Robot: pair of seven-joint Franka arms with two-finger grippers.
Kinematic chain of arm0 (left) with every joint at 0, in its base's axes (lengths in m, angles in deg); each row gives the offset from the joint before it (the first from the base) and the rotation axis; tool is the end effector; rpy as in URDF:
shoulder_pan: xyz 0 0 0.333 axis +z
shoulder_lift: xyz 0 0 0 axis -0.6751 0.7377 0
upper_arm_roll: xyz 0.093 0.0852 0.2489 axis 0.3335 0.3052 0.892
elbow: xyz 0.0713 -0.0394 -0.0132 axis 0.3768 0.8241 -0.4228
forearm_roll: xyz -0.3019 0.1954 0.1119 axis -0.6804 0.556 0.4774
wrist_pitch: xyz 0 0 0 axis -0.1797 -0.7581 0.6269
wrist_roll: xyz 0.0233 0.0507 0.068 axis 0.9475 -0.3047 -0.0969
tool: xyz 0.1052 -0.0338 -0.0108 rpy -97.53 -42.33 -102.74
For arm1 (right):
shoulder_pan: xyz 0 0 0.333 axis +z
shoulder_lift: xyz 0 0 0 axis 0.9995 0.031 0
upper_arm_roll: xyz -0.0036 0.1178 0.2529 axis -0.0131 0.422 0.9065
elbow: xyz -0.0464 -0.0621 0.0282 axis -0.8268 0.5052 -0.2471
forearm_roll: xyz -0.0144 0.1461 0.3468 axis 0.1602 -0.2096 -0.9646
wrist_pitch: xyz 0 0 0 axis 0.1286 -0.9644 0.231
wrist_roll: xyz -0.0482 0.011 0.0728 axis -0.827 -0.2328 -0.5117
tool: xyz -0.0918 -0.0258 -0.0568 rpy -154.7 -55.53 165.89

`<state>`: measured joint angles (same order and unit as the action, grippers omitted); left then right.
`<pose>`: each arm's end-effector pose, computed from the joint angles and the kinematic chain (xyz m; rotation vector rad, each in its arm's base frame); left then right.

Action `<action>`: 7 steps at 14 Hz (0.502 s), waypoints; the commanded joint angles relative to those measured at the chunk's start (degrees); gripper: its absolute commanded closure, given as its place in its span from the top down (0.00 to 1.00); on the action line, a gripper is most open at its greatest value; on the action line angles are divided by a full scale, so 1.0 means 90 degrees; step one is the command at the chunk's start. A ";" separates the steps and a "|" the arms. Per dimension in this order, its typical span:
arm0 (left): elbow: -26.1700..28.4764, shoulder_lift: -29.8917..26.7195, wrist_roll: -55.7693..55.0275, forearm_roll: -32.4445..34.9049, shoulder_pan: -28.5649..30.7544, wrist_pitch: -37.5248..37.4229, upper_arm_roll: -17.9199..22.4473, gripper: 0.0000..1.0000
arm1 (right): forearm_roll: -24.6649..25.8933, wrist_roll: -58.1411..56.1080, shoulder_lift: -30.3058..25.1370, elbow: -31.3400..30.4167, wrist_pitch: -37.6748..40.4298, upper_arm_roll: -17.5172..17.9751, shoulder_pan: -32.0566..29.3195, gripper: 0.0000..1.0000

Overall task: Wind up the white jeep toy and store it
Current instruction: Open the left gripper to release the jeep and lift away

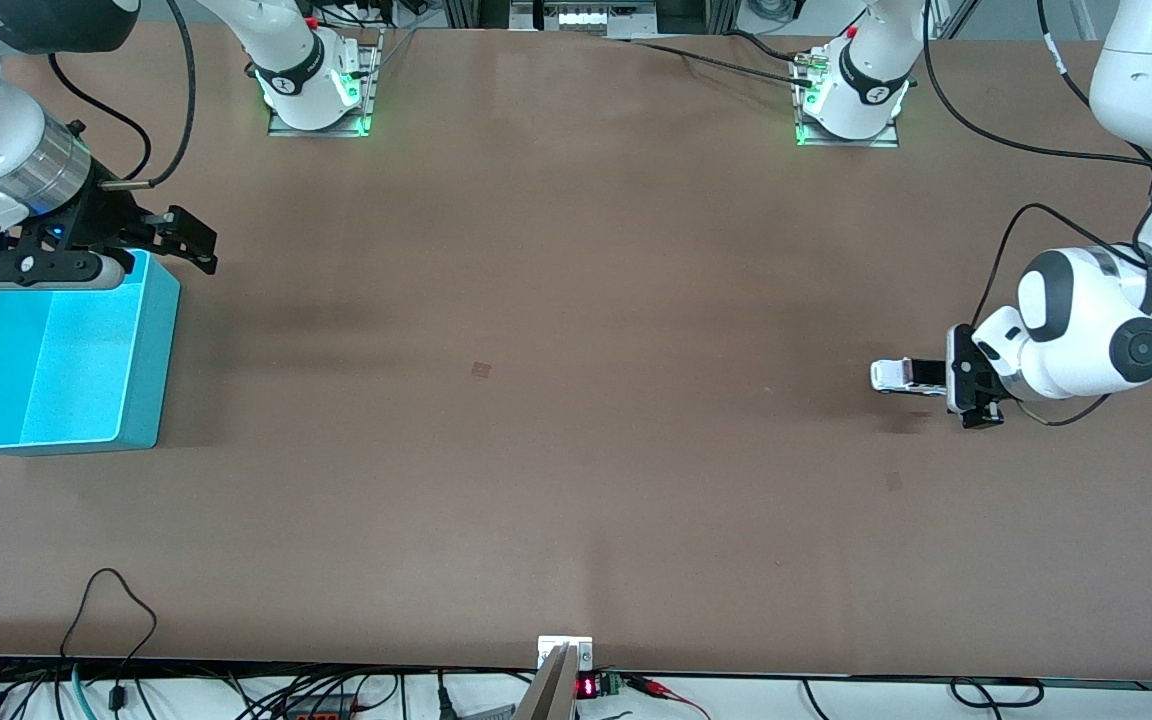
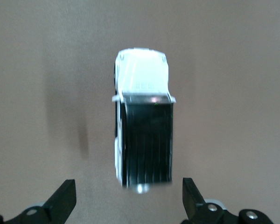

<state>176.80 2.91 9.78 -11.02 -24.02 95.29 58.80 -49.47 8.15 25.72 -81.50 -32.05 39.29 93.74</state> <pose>0.5739 0.0851 0.1924 2.0729 -2.1208 -0.1649 0.5431 0.0857 0.5345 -3.1388 -0.0016 -0.0102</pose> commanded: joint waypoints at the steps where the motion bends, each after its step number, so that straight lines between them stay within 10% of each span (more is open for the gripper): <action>1: -0.0289 -0.0135 -0.0263 0.0077 -0.0018 -0.0788 -0.0065 1.00 | 0.0017 0.0045 -0.0074 0.0033 0.0111 -0.0004 0.0022 1.00; 7: -0.1538 -0.0194 -0.1336 0.0096 -0.0183 -0.2535 -0.0280 1.00 | 0.0017 0.0064 -0.0074 0.0033 0.0120 -0.0004 0.0022 1.00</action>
<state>167.24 1.33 1.09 -11.02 -24.47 77.74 56.81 -49.47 8.15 25.72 -81.50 -32.03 39.29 93.74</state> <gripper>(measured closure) 0.000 0.000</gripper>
